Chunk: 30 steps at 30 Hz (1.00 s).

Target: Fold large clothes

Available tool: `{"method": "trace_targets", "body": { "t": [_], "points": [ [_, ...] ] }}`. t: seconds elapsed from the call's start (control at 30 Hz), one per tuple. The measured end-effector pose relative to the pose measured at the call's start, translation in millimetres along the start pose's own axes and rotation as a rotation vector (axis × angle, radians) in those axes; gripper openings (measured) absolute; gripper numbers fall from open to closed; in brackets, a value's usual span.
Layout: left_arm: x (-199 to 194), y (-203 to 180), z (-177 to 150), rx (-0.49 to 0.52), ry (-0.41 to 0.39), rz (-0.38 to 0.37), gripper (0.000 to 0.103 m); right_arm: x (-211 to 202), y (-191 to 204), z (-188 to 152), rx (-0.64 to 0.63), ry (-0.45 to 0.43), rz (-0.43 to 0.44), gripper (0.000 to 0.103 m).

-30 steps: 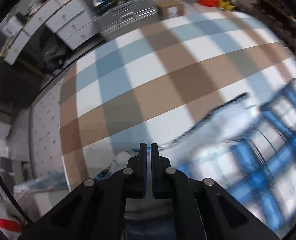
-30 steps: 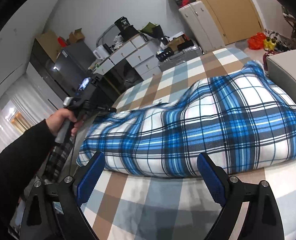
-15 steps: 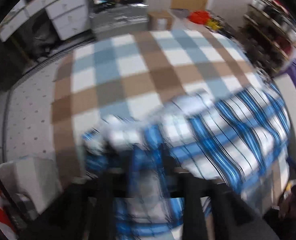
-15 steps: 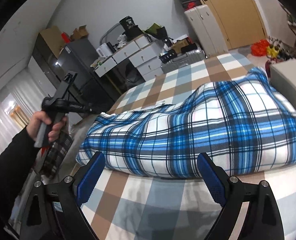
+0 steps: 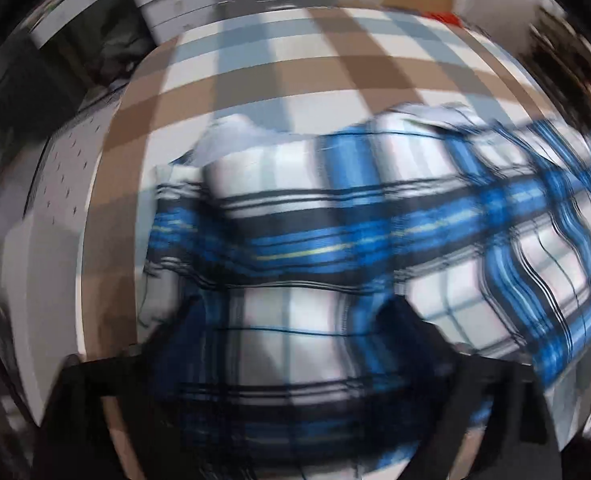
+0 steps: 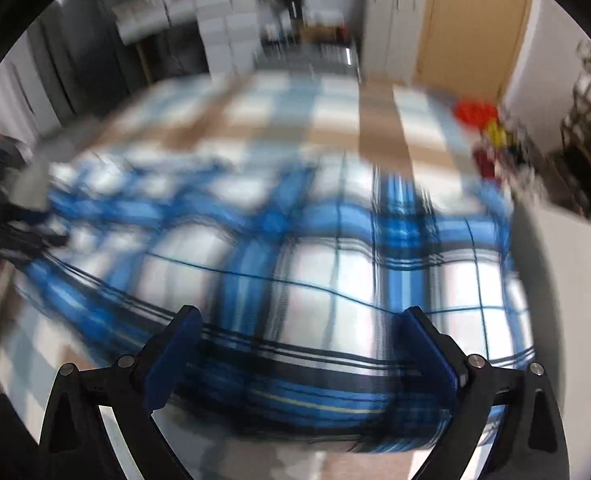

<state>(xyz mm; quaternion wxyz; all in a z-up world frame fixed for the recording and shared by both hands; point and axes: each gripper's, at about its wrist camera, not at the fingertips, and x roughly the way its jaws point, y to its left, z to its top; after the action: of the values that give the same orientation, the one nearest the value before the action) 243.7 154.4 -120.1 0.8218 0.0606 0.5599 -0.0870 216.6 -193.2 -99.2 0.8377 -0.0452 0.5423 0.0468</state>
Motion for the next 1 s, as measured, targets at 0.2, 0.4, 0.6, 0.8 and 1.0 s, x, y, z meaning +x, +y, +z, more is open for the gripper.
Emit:
{"method": "trace_targets", "body": {
  "t": [0.2,0.4,0.6,0.8,1.0],
  "points": [
    [-20,15,4,-0.058,-0.006,-0.003,0.095,23,-1,-1,-0.045,0.106,0.002,0.1],
    [-88,-11,-7,-0.037,-0.138,-0.229,0.095,-21,26,21,-0.014,0.014,0.112,0.101],
    [-39,-54,-22,0.023,-0.074,-0.204,0.095,12,79,16,-0.086,0.069,0.134,0.101],
    [-6,-33,-27,-0.038,-0.086,-0.167,0.096,41,97,-9,-0.18,0.041,-0.005,0.103],
    [-11,-30,-31,-0.038,-0.139,-0.162,0.096,19,84,-6,-0.138,0.002,0.054,0.102]
  ]
}}
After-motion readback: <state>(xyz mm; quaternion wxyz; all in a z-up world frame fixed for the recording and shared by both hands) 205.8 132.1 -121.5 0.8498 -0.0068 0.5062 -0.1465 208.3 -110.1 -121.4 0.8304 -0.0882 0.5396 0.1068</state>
